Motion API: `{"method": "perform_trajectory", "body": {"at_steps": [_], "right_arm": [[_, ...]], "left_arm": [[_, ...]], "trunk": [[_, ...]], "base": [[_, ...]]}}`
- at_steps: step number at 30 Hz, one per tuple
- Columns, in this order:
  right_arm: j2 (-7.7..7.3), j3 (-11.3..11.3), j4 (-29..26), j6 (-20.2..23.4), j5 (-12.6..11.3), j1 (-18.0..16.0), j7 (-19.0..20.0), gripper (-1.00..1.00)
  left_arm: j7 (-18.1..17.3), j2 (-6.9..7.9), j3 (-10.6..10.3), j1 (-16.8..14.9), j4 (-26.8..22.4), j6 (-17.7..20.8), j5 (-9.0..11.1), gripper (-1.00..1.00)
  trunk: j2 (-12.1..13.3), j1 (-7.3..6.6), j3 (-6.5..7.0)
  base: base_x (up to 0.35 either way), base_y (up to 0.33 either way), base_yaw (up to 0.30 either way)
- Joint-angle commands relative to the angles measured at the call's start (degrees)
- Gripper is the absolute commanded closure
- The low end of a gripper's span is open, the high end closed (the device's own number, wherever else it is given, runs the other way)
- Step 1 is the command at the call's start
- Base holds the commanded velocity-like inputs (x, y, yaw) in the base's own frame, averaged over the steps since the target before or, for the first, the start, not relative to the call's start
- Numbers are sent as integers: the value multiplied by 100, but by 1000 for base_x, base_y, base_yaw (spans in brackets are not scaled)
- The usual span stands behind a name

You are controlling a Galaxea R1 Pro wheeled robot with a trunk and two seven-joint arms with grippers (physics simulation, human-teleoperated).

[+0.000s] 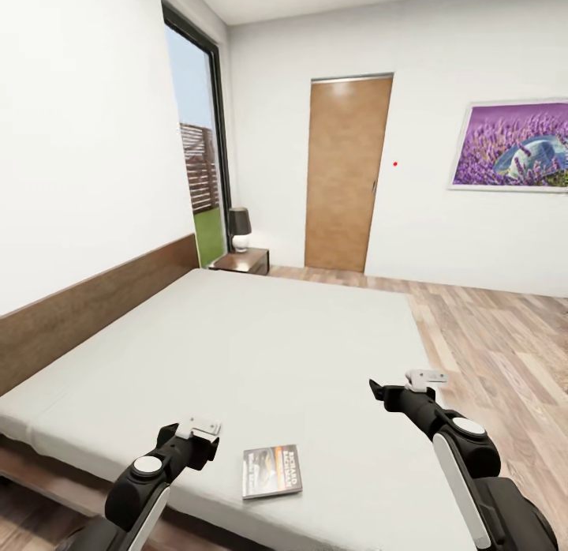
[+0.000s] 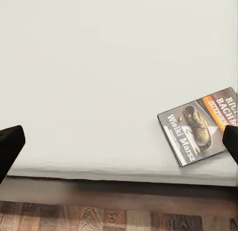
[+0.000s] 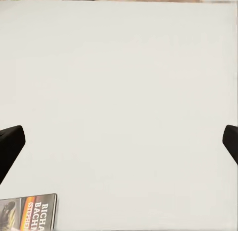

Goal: In the bedroom, move the book from the bed onto either nightstand, and place the two sandals side by side next to the bed.

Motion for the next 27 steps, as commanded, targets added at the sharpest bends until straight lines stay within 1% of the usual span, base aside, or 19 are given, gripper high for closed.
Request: {"method": "perform_trajectory", "body": {"at_steps": [1,12,27], "right_arm": [[0,-5,-4,28,-12,-5,12,-100],[-3,-12,-1,20,-9,-5,13,-100],[-9,-16,17,11,-2,-5,10,-100]], "left_arm": [[52,6,-15,-5,-7,25,37,-100],[51,14,-15,-5,-7,25,37,-100],[43,15,-6,-5,-7,25,48,-100]], "trunk": [[-5,0,-14],[-5,0,-77],[-5,0,-145]], "base": [[0,0,-174],[0,0,-155],[0,0,-116]]}}
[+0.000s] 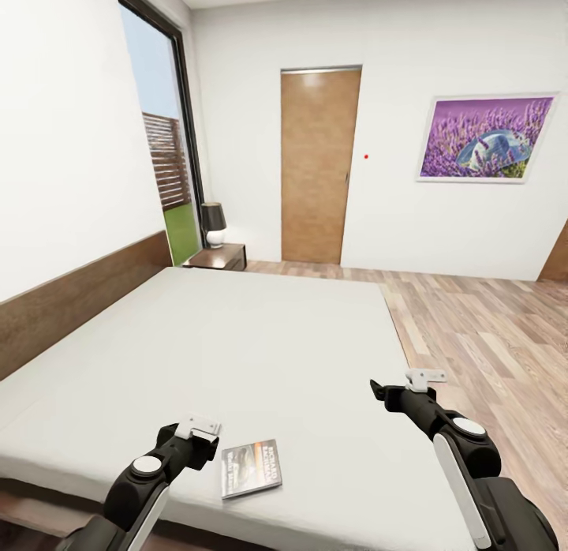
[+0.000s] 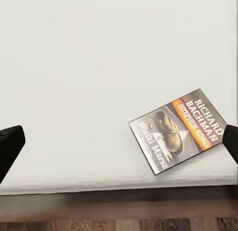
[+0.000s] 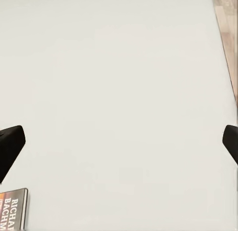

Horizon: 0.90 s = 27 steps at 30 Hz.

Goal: In the bedroom, move the book from the bed onto either nightstand, and place the two sandals side by side next to the bed.

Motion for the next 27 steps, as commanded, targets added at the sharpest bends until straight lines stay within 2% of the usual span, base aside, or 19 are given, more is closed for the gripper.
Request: {"method": "perform_trajectory", "body": {"at_steps": [1,11,27], "right_arm": [[0,-5,-4,30,-15,-5,10,-100],[0,-5,2,29,-13,-5,6,-100],[0,-5,3,-21,-11,9,13,-100]], "left_arm": [[51,6,-13,-5,-7,25,38,-100],[27,6,4,-7,-7,31,47,-100],[-25,-1,55,-31,-7,79,86,-100]], "trunk": [[-5,0,-11],[-5,0,-44],[-5,0,-68]], "base": [[0,0,-99],[0,0,-78],[0,0,-11]]}}
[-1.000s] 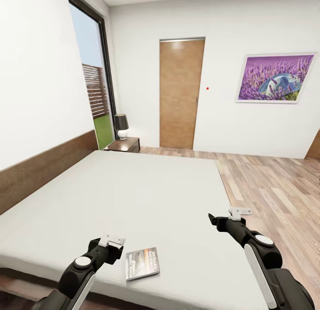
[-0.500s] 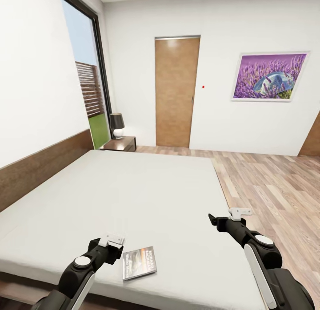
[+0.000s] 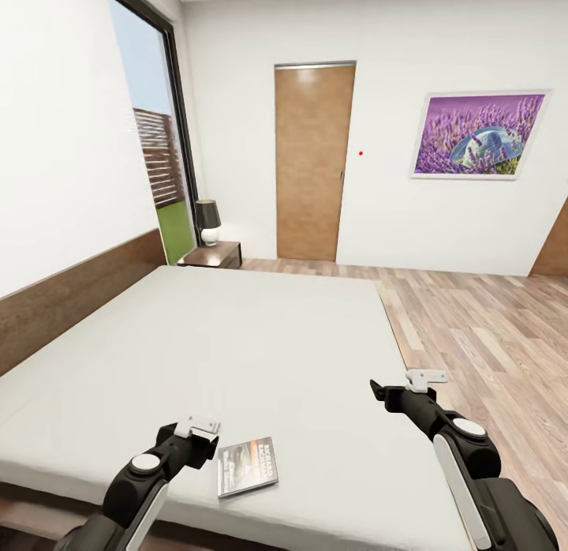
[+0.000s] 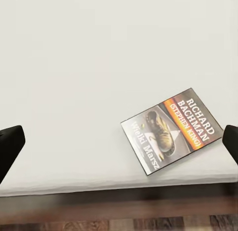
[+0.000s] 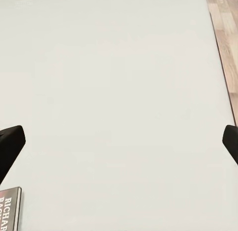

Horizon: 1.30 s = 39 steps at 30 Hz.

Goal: In the bedroom, move the book from the bed onto either nightstand, and place the two sandals side by side next to the bed.

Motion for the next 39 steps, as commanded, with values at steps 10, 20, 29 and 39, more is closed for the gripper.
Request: {"method": "perform_trajectory", "body": {"at_steps": [10,20,29,39], "right_arm": [[0,-5,-6,4,-9,7,13,-100],[0,-5,-10,1,-8,9,13,-100],[0,-6,-30,1,-8,11,13,-100],[0,-10,-72,6,-8,22,10,-100]], "left_arm": [[11,-2,21,-170,1,291,123,-100],[-61,-4,100,-391,24,823,766,-100],[-90,-56,128,-1039,124,1624,1104,-100],[-87,-71,132,-2318,1799,1638,1751,-100]], "trunk": [[-5,0,-8],[-5,0,-8],[-5,0,-17],[-5,0,-62]], "base": [[0,0,0],[0,0,0],[0,0,0],[0,0,0]]}}
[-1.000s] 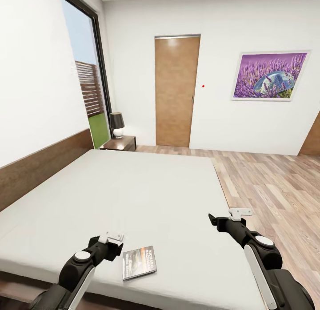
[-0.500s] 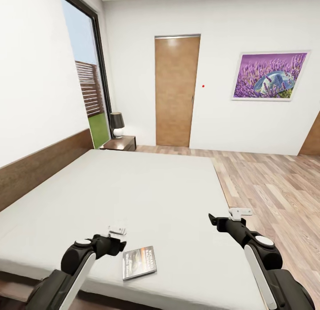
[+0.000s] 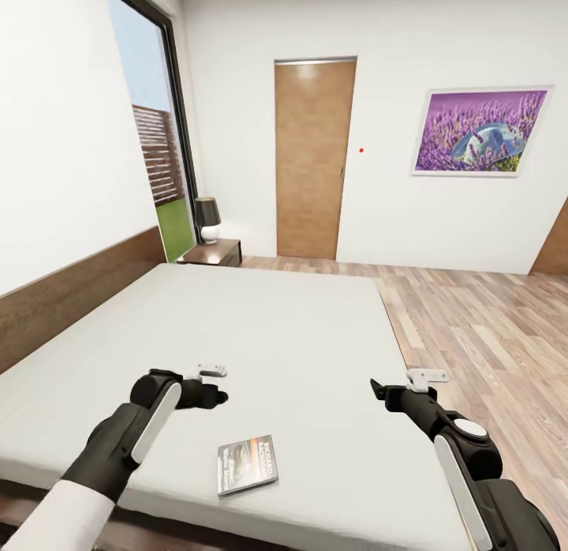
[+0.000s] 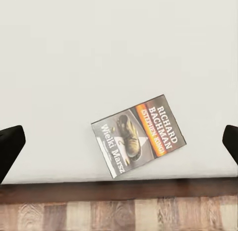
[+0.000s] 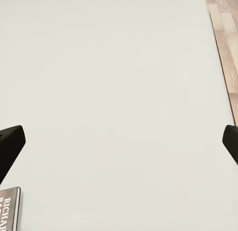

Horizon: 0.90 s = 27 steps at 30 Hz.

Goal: In the bedroom, move the book from the bed onto either nightstand, and place the two sandals side by side next to the bed.

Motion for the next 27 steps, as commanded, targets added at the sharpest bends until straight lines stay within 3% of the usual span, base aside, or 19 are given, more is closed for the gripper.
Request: {"method": "perform_trajectory", "body": {"at_steps": [1,6,7,12,13,14,20,21,27], "right_arm": [[0,-4,-8,31,-17,-3,10,-100],[0,-2,-10,30,-17,-1,7,-100],[0,-2,-10,30,-17,-1,7,-100],[0,-1,-11,29,-17,0,6,-100],[0,-1,-11,29,-17,0,6,-100],[3,-1,-11,31,-17,0,6,-100],[6,1,-13,32,-13,0,6,-100],[6,1,-13,32,-13,0,6,-100],[7,9,-12,33,-10,0,6,-100]], "left_arm": [[36,6,-18,-212,311,17,149,-100],[22,44,-39,-1110,1377,17,631,-100],[22,44,-39,-1110,1377,17,631,-100],[17,62,-41,-1882,2050,17,922,-100],[17,62,-41,-1882,2050,17,922,-100],[16,65,-38,-2195,2426,17,977,-100],[15,70,-32,-3099,3913,17,1062,-100],[15,70,-32,-3099,3913,17,1062,-100],[36,71,-37,-3872,4925,17,1066,-100]], "trunk": [[-6,0,-13],[-6,0,-38],[-6,0,-43],[-6,0,-68],[-6,0,-72],[-6,0,-77],[-6,0,-103],[-6,0,-107],[-6,0,-132]], "base": [[0,0,0],[0,0,0],[0,0,0],[0,0,0],[0,0,0],[0,0,0],[0,0,0],[0,0,0],[0,0,0]]}}
